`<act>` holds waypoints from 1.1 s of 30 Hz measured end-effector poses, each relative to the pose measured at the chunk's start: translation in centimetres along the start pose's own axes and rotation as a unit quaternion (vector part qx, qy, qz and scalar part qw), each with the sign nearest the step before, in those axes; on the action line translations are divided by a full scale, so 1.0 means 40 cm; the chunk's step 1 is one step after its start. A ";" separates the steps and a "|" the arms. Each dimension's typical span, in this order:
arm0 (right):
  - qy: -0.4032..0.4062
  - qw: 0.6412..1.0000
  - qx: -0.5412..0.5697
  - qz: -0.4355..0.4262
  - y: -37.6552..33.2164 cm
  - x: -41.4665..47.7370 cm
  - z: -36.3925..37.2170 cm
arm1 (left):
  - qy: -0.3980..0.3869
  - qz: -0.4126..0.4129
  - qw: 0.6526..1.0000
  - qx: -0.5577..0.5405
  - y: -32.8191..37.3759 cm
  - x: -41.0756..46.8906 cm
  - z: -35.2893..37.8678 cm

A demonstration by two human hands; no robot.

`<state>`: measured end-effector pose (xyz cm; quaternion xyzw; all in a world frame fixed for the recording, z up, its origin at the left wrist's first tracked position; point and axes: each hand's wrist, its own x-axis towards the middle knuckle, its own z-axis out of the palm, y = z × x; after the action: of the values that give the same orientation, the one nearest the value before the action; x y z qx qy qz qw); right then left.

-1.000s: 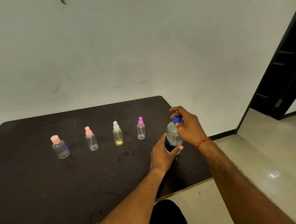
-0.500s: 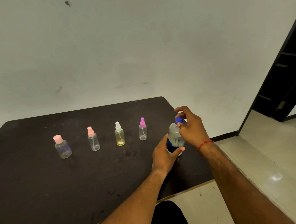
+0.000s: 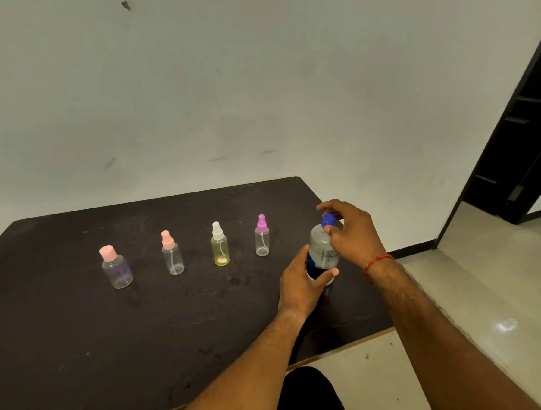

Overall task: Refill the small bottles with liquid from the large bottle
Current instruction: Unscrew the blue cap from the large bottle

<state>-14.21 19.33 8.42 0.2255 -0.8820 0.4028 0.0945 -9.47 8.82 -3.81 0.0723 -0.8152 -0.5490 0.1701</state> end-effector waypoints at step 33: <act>0.110 0.963 0.209 0.132 0.112 -0.146 0.001 | 0.006 0.034 0.999 -0.007 -0.002 -0.001 -0.004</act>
<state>-11.18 23.74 3.35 0.0758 -0.7845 0.6092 0.0879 -9.38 8.68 -3.86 0.0464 -0.8120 -0.5484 0.1945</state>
